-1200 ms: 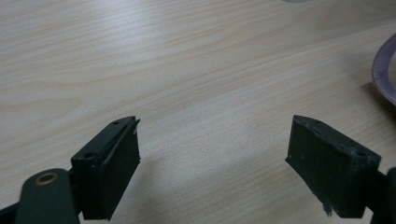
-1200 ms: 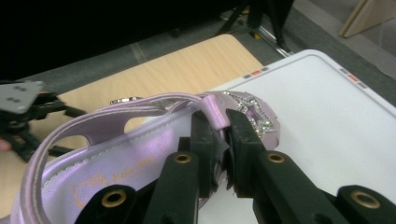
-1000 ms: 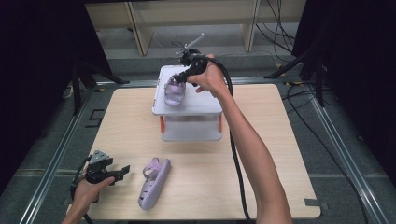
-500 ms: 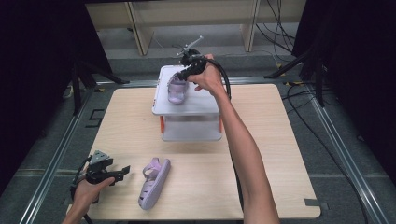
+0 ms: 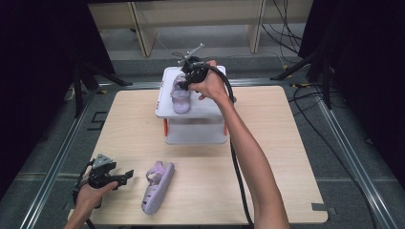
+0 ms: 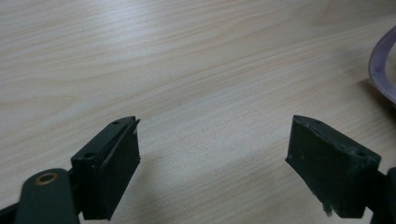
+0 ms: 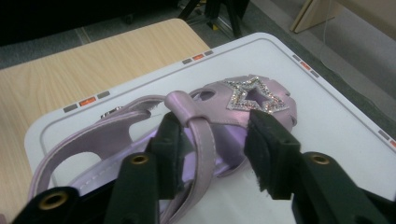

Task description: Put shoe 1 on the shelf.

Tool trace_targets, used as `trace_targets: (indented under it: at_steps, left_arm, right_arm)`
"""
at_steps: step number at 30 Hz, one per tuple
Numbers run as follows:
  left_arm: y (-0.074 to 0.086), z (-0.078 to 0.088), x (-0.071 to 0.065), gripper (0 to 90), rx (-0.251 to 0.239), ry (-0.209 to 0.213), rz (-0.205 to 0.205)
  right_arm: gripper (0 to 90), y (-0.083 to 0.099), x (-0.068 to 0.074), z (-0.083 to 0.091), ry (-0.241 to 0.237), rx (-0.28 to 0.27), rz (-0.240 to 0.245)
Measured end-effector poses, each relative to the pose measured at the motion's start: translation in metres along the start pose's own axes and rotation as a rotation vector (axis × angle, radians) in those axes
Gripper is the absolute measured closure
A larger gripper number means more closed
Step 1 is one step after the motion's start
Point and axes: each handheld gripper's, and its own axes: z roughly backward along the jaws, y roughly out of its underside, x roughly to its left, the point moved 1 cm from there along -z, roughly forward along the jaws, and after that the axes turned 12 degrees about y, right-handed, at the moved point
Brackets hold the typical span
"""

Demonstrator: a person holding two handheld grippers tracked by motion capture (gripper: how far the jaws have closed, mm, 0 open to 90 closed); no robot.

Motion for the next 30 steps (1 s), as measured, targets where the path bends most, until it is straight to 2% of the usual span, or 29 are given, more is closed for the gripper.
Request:
trace_targets:
  at_steps: [2, 3, 5, 6, 7, 9, 10, 13, 15, 19, 20, 22, 24, 28, 30]
  left_arm:
    - [0.000, 0.001, 0.001, 16.4, 0.005, 0.004, -0.013]
    - [0.000, 0.001, 0.001, 16.4, 0.006, 0.003, -0.016]
    - [0.000, 0.001, 0.001, 16.4, 0.005, 0.004, -0.016]
    - [0.001, 0.001, -0.002, 16.4, 0.003, -0.005, 0.044]
    - [0.001, 0.001, -0.002, 16.4, 0.002, -0.010, 0.052]
    - [0.001, 0.001, -0.002, 16.4, 0.000, -0.008, 0.046]
    - [0.002, 0.002, -0.002, 16.4, 0.000, -0.013, 0.056]
    - [0.001, 0.002, -0.001, 16.4, 0.007, -0.019, 0.038]
    - [0.001, 0.002, -0.002, 16.4, 0.000, -0.013, 0.056]
    - [0.001, 0.002, -0.002, 16.4, -0.002, -0.014, 0.057]
    - [0.001, 0.002, -0.002, 16.4, -0.002, -0.015, 0.056]
    - [0.002, 0.002, -0.002, 16.4, -0.001, -0.017, 0.058]
    - [0.002, 0.001, -0.002, 16.4, 0.000, -0.016, 0.058]
    - [0.002, 0.001, -0.002, 16.4, 0.003, -0.017, 0.057]
    - [0.002, 0.001, -0.002, 16.4, 0.002, -0.019, 0.057]
  right_arm:
    - [50.7, 0.000, -0.001, 0.002, 0.000, -0.011, 0.001]
    - [49.3, 0.000, 0.001, 0.005, 0.000, 0.006, -0.028]
    - [45.8, -0.001, 0.001, 0.011, 0.006, -0.011, -0.029]
    - [45.2, -0.002, 0.000, 0.014, 0.009, -0.030, -0.015]
    - [44.4, -0.002, 0.002, 0.020, 0.008, -0.024, -0.042]
    - [43.7, -0.003, 0.002, 0.031, 0.010, -0.054, -0.040]
    - [43.5, -0.002, 0.003, 0.035, 0.009, -0.061, -0.045]
    - [43.3, 0.001, 0.006, 0.050, -0.003, -0.091, -0.041]
    - [43.1, 0.006, 0.009, 0.060, -0.013, -0.104, -0.056]
    - [42.9, 0.018, 0.014, 0.078, -0.040, -0.141, -0.088]
    - [42.8, 0.022, 0.017, 0.083, -0.047, -0.142, -0.108]
    - [42.7, 0.030, 0.021, 0.089, -0.064, -0.169, -0.084]
    - [42.6, 0.037, 0.028, 0.096, -0.084, -0.176, -0.090]
    - [41.9, 0.052, 0.044, 0.104, -0.114, -0.193, -0.063]
    - [41.8, 0.059, 0.052, 0.108, -0.146, -0.193, -0.065]
